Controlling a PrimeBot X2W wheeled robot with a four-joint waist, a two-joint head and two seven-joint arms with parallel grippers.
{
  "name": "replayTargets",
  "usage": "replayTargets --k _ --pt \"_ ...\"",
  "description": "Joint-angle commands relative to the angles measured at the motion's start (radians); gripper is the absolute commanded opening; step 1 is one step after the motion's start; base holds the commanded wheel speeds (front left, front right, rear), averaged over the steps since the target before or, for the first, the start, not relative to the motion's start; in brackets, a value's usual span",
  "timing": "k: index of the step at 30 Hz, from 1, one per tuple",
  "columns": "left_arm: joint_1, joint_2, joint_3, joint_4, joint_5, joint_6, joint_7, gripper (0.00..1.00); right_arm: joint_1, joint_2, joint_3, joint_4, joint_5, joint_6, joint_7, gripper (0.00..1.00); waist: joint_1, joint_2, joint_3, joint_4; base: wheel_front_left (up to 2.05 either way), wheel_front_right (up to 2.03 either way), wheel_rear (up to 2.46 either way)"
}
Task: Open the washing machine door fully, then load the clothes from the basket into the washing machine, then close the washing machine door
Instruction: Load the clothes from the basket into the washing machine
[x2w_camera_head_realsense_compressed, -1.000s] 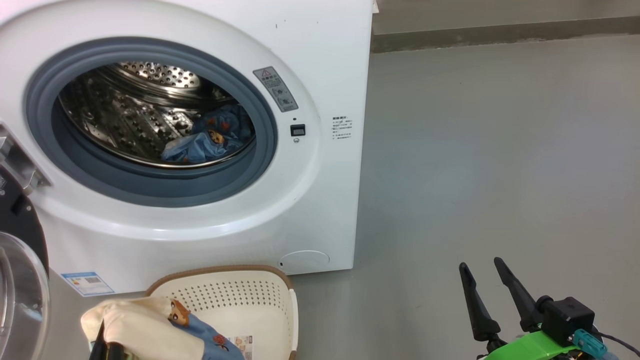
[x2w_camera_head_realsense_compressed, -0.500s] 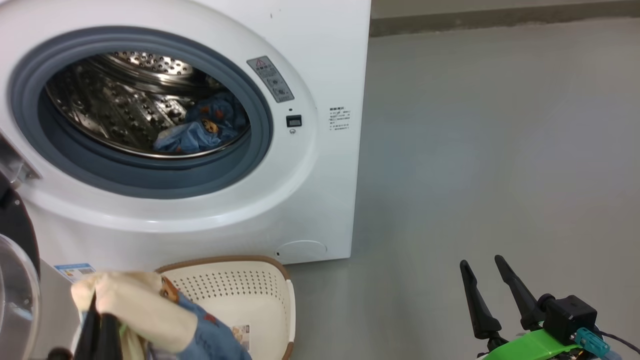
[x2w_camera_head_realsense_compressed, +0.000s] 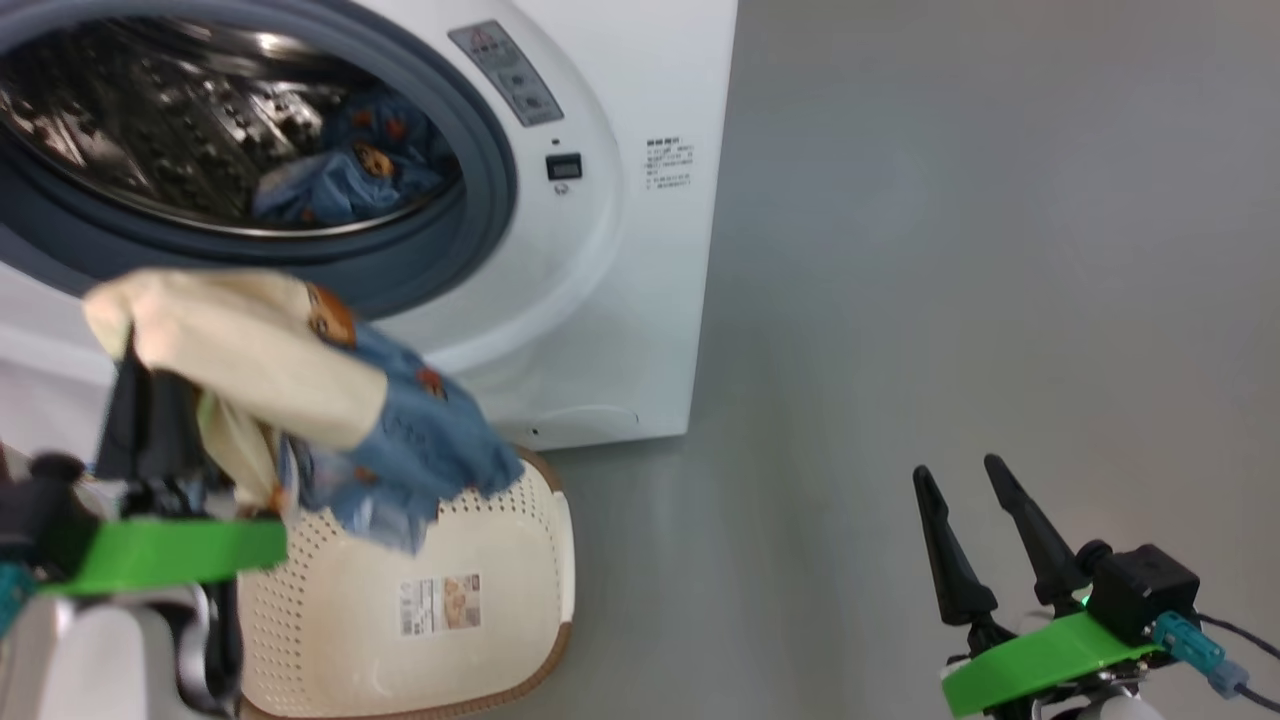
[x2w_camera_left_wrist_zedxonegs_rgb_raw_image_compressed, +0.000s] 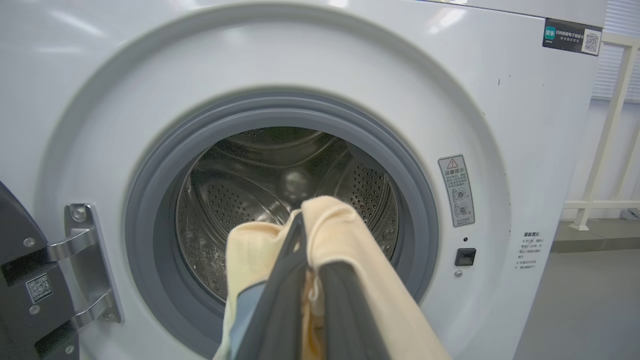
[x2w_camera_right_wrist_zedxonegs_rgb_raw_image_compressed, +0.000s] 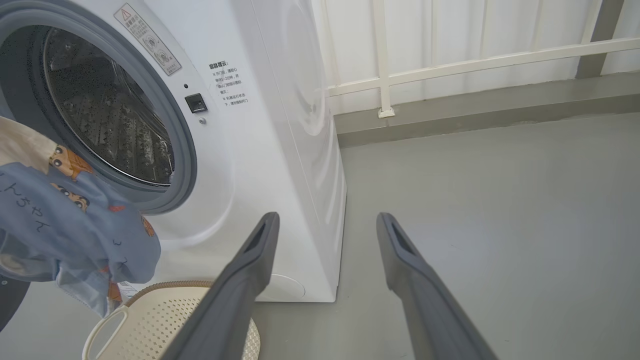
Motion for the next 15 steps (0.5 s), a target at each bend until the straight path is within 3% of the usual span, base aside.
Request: replayTargets --k 1,15 --pt "-0.089 0.039 0.047 -0.002 0.014 -0.009 -0.012 0.00 -0.042 -0.002 0.027 -0.029 0.010 0.002 -0.011 1.00 0.0000 0.0000 0.077 -0.022 0.00 0.00 0.00" --pt "-0.429 0.106 0.168 0.043 0.036 -0.017 -0.012 0.00 -0.120 -0.002 0.026 -0.039 0.016 0.002 -0.023 1.00 0.0000 0.0000 0.303 -0.078 0.00 0.00 0.00"
